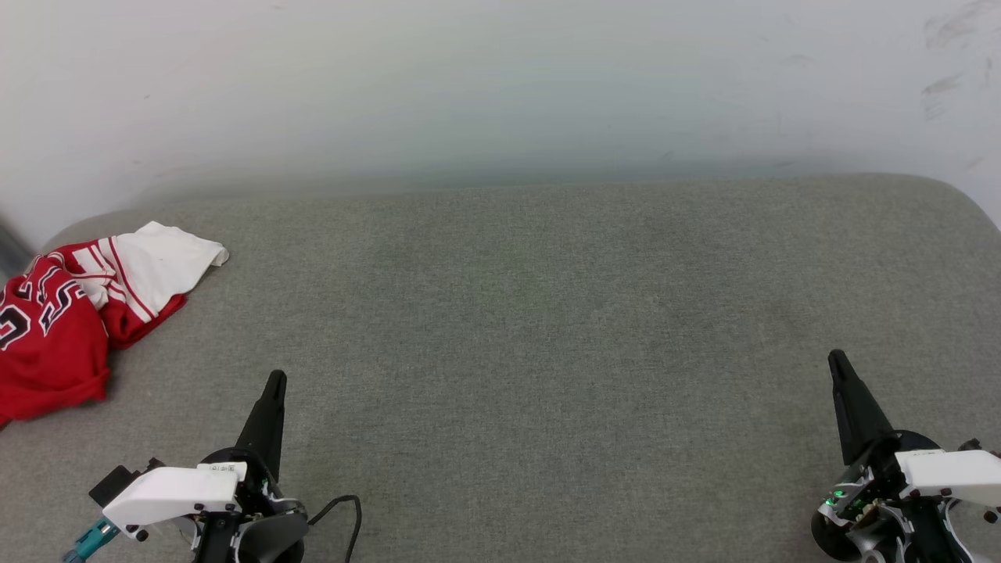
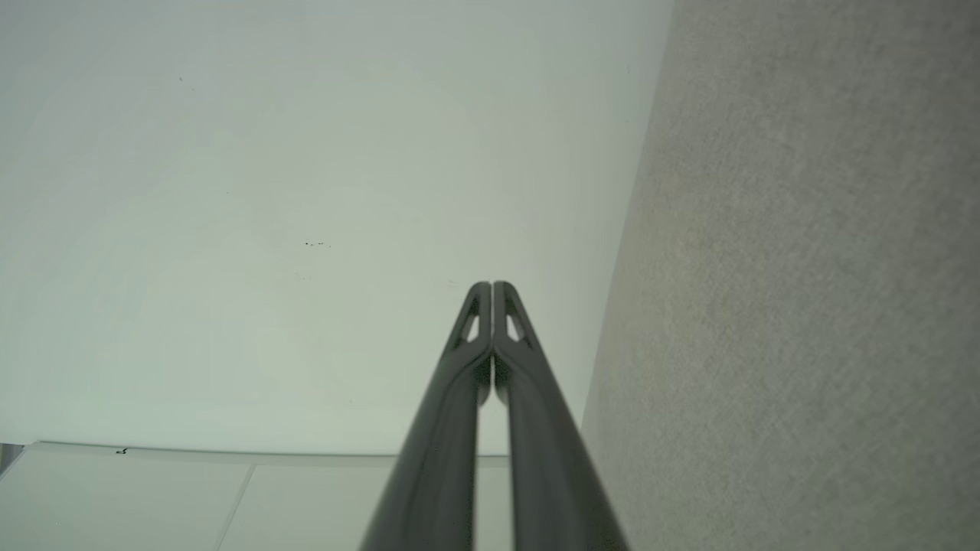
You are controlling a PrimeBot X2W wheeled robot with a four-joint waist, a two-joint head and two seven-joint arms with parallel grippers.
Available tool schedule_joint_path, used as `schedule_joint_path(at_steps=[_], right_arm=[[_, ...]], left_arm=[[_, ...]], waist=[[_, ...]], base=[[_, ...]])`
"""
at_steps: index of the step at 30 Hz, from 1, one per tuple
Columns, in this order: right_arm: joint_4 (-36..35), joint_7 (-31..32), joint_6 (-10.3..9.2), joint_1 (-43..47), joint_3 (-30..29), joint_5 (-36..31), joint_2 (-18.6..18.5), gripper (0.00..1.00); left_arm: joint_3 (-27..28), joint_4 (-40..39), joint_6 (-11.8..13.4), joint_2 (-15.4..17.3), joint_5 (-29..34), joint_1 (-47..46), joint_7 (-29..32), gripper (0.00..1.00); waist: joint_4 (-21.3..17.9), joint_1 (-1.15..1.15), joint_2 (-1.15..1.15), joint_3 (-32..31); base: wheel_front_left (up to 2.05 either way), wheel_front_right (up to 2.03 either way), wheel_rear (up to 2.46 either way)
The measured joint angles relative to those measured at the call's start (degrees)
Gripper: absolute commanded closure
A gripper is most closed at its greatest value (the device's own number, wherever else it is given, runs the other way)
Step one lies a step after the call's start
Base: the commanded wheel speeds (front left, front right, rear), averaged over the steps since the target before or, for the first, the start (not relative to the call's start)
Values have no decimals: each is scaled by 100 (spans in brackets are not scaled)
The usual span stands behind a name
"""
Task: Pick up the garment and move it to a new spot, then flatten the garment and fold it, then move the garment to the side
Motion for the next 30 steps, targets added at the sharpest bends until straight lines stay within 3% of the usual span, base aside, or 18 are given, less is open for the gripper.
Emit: schedule_joint_path(at_steps=[30], right_arm=[[0, 0, 1, 0, 0, 0, 0, 100]], left_arm=[[0, 0, 0, 0, 0, 0, 0, 100]], waist=[[0, 0, 0, 0]], base=[[0, 0, 0]])
